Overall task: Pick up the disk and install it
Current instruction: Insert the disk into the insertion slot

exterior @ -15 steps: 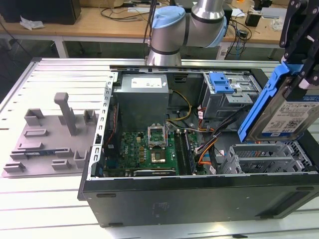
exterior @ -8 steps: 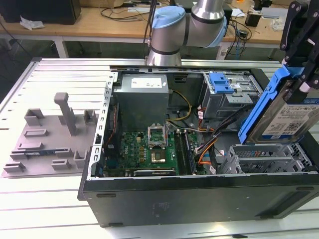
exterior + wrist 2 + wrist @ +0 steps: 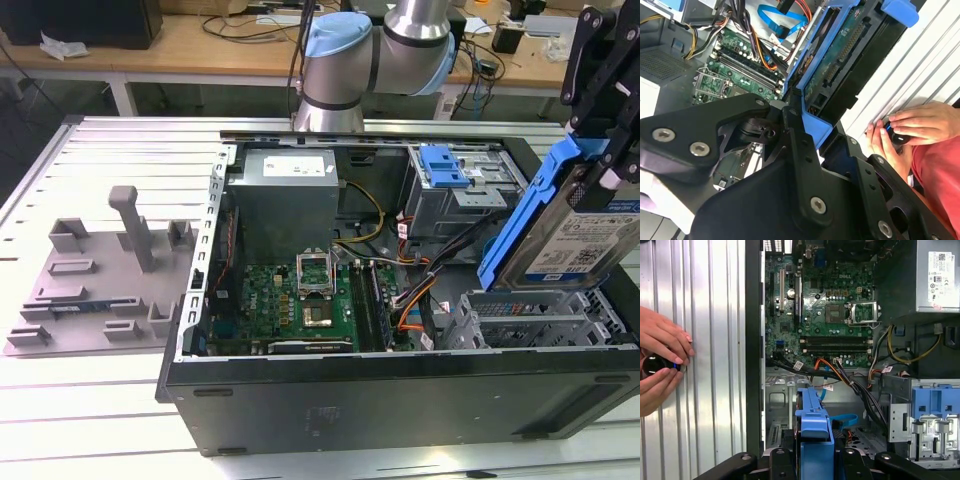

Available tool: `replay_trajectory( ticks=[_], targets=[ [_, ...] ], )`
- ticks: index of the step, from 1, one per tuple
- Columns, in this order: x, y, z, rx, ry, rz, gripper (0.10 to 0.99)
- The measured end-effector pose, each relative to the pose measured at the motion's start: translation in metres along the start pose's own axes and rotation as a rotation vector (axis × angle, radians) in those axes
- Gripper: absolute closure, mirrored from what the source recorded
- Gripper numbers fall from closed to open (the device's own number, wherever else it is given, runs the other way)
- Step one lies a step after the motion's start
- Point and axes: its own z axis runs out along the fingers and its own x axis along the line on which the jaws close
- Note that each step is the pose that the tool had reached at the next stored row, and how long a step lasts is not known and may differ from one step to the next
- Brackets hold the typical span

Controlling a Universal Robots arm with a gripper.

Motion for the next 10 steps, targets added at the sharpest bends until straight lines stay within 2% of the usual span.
replay_trajectory(
  ticks=[10],
  targets=[
    [0.0002,-0.0006,0.0054,-0.001,-0.0001,-0.012,0.718]
  ],
)
